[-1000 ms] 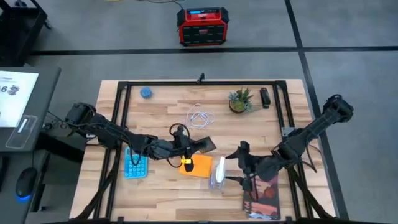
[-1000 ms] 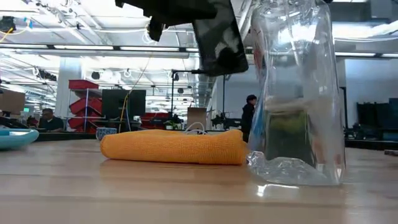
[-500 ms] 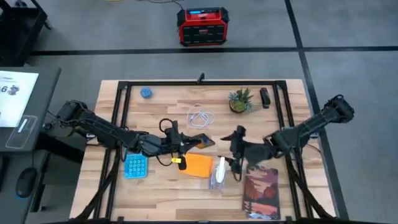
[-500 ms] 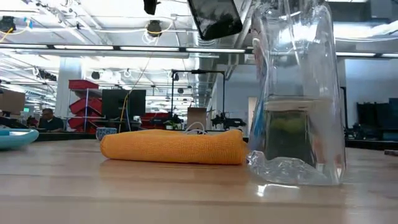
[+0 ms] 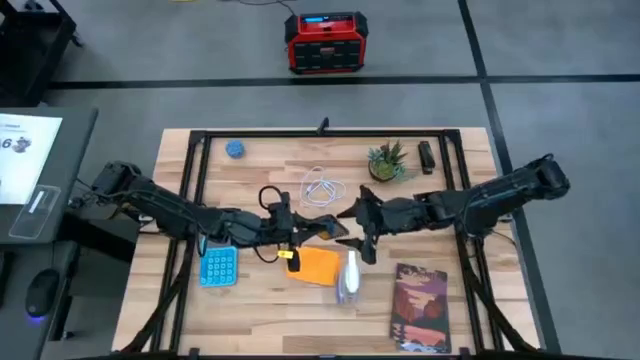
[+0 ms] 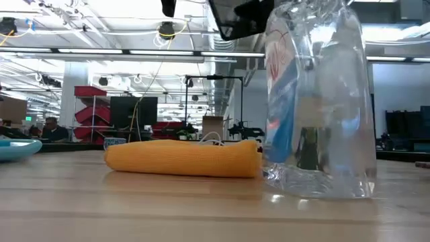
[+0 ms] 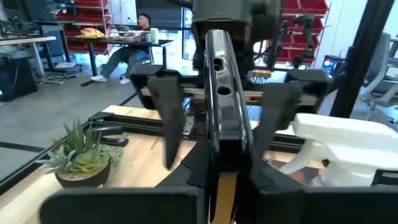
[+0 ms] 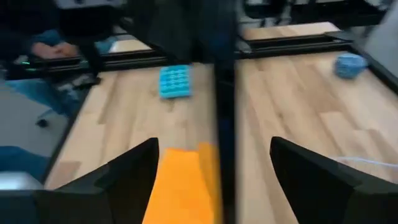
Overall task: Apply microfiber cloth
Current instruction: Spray the black cellphone
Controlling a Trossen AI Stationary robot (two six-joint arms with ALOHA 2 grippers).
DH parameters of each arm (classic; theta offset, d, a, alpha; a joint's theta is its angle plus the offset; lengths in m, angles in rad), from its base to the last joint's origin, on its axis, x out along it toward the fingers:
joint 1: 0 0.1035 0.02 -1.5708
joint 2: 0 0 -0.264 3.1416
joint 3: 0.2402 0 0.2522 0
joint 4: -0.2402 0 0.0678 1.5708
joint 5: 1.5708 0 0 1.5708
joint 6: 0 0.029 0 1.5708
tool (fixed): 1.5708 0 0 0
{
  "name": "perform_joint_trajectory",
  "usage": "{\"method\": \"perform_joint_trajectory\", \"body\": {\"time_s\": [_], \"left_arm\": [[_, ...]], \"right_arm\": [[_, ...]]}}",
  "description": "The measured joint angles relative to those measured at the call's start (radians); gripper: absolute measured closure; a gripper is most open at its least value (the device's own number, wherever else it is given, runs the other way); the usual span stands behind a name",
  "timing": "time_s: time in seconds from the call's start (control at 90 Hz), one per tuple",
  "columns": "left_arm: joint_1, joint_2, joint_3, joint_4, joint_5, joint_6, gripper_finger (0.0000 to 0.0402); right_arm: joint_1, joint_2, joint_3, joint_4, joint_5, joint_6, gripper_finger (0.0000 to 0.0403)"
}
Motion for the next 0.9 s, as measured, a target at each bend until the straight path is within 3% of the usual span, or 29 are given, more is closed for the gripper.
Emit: {"method": "perform_joint_trajectory", "body": {"time_s": [0.122,0.289,0.344,0.522,0.689,0.9], "left_arm": [[0.0,0.0,0.0,-0.002,0.0,0.0,0.0392],[0.0,0.0,0.0,-0.013,-0.002,0.002,0.0378],[0.0,0.0,0.0,-0.014,0.005,0.004,0.0366],[0.001,-0.026,0.001,-0.063,-0.015,0.07,0.03],[-0.005,-0.043,0.001,-0.179,0.0,0.03,0.0239],[-0.028,0.047,0.0,-0.086,0.002,0.025,0.0216]], "right_arm": [[-0.01,0.036,0.0,0.034,-0.002,0.004,0.0196],[-0.011,0.071,0.0,0.061,0.001,0.005,0.0351],[-0.01,0.072,0.0,0.061,-0.002,0.008,0.0382],[-0.001,0.049,-0.001,0.047,0.025,0.059,0.0388],[0.006,0.009,-0.001,0.097,0.047,0.046,0.0391],[0.009,0.02,0.0,0.221,0.019,-0.013,0.0392]]}}
